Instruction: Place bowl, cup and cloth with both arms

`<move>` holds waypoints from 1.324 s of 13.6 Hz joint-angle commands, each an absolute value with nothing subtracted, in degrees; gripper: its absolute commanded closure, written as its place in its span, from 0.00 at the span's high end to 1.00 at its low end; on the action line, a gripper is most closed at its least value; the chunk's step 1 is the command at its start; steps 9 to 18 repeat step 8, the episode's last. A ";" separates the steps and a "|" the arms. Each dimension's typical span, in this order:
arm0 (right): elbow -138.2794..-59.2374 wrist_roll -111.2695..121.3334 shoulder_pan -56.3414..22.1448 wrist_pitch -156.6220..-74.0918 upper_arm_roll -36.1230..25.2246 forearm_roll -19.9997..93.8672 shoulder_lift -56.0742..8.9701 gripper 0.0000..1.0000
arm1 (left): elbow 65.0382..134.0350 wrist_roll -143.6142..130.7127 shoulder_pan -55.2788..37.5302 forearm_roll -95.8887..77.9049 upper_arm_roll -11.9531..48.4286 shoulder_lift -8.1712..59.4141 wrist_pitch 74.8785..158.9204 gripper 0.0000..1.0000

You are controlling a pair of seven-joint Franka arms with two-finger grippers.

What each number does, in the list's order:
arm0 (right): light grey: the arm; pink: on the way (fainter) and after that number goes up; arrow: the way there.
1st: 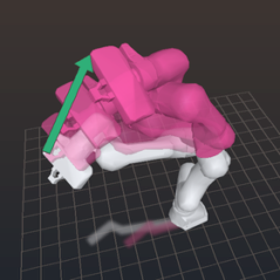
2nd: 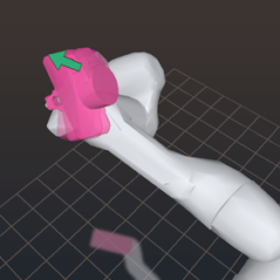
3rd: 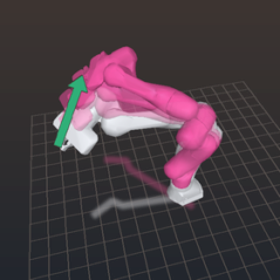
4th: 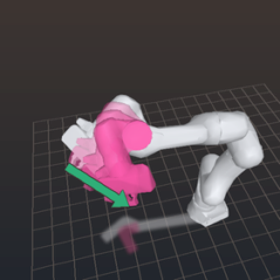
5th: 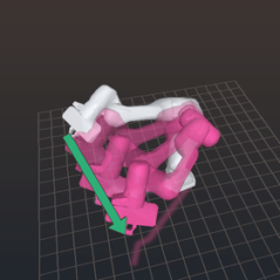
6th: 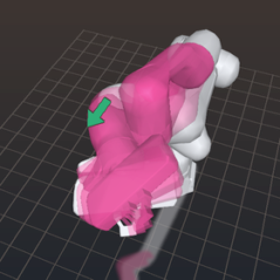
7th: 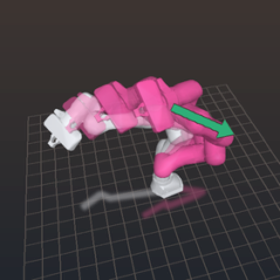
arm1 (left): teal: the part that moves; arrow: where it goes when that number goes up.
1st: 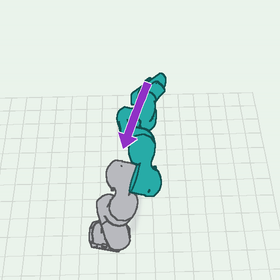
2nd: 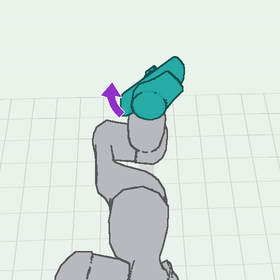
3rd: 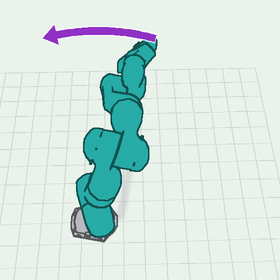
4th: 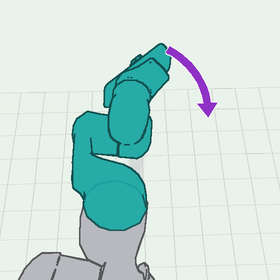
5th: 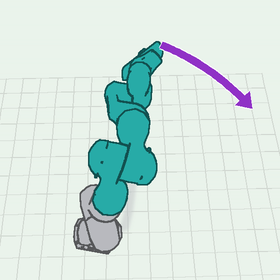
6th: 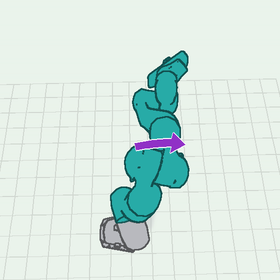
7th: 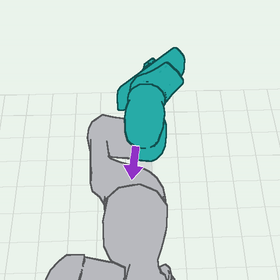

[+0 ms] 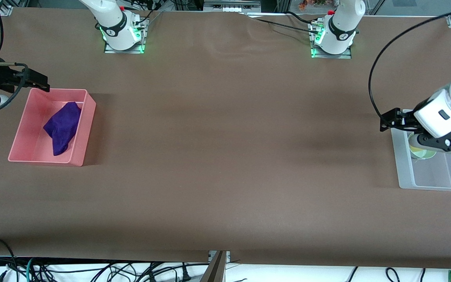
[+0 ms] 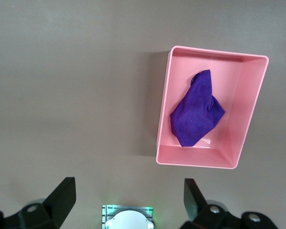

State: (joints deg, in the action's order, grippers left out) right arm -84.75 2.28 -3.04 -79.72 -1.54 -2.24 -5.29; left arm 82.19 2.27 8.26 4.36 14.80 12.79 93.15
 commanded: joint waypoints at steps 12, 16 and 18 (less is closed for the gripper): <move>-83.58 2.20 -2.72 -79.54 -1.41 -2.81 -5.71 1.00 | 103.54 0.97 0.97 0.44 5.89 -2.02 104.60 1.00; -83.58 2.20 -2.72 -79.54 -1.41 -2.81 -5.71 1.00 | 103.54 0.97 0.97 0.44 5.89 -2.02 104.60 1.00; -83.58 2.20 -2.72 -79.54 -1.41 -2.81 -5.71 1.00 | 103.54 0.97 0.97 0.44 5.89 -2.02 104.60 1.00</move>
